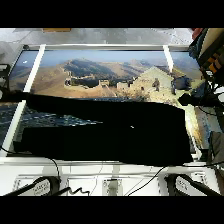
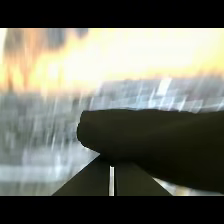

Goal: Fold the clothes and pants, and hang the long-sleeved shirts on hangers.

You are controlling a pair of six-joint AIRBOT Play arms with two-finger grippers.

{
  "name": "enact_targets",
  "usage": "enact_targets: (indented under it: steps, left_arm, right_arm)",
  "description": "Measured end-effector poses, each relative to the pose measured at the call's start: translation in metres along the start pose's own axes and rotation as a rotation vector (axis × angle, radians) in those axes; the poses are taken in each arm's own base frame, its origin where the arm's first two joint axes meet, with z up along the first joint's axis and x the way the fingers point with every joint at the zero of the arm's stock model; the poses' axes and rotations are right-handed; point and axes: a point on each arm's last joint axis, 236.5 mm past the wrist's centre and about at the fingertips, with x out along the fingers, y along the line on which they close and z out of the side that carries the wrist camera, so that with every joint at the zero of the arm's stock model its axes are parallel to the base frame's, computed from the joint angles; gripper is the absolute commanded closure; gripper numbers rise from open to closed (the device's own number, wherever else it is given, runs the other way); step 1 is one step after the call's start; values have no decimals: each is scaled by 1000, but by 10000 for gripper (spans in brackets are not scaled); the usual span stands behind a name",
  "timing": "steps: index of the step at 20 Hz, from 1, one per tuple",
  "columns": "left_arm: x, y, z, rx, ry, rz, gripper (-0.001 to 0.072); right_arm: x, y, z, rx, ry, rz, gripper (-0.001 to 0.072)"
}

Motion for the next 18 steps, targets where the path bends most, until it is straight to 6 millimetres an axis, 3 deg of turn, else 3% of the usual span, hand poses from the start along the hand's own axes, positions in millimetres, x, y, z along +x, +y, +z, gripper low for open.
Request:
enact_targets:
  steps: [3,6,8,11,12,13,14,17,18]
  left_arm:
    - [-7,-5,50,23,-191,22,692]
    - [-12,-7,78,28,-303,38,692]
    - [-12,-6,82,28,-320,42,692]
    - [4,-10,59,28,-228,22,692]
    - [14,-12,47,28,-177,9,647]
    - [24,-16,33,29,-124,-4,376]
    - [35,-19,20,30,-77,-17,-13]
    - [56,-27,-4,23,12,-42,35]
    - [59,-27,-10,1,32,-43,95]
  right_arm:
    - [0,0,0,0,-1,0,264]
    - [0,0,0,0,-1,-1,264]
    - [0,0,0,0,-2,-1,264]
    - [0,0,1,1,-2,0,264]
    - [0,0,1,1,-2,0,264]
    - [0,0,1,1,-2,0,264]
    - [0,0,1,1,-3,1,264]
    - [0,0,1,2,-3,1,264]
    - [0,0,1,2,-3,1,264]
